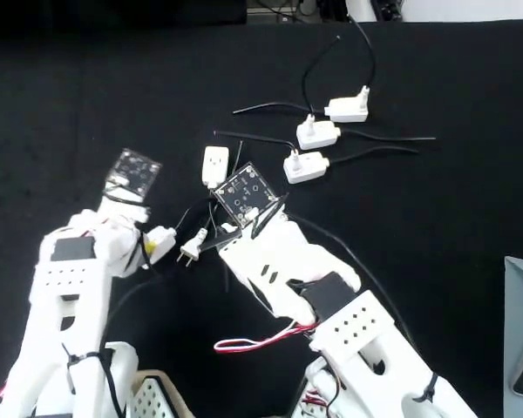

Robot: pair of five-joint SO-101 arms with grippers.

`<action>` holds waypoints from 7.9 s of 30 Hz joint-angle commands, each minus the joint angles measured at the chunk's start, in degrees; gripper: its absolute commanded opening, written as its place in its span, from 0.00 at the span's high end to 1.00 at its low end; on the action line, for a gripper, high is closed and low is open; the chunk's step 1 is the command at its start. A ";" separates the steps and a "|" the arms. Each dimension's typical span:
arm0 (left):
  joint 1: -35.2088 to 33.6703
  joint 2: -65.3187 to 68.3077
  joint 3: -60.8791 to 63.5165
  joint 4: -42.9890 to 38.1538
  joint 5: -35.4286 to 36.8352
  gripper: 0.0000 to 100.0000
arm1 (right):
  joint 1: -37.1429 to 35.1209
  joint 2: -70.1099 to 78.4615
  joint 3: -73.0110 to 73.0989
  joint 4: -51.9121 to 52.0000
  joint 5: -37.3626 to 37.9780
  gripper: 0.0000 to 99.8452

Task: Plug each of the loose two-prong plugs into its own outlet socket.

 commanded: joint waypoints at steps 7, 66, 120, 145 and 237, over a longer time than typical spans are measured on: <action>-9.63 -8.62 -2.77 1.58 -0.35 0.75 | 0.35 -1.10 -0.92 -3.87 -0.53 0.99; 3.47 16.44 -10.86 0.35 3.16 0.75 | 0.35 5.76 -1.98 -3.78 -0.62 0.99; -41.45 -56.53 24.75 11.25 6.86 0.75 | -13.54 51.38 -40.84 -1.85 0.00 0.99; -41.19 -57.93 26.95 13.36 8.79 0.75 | -11.25 60.00 -52.79 8.97 2.20 0.99; -41.19 -57.93 28.35 13.45 8.88 0.75 | -13.80 46.99 -18.42 -28.13 2.37 0.99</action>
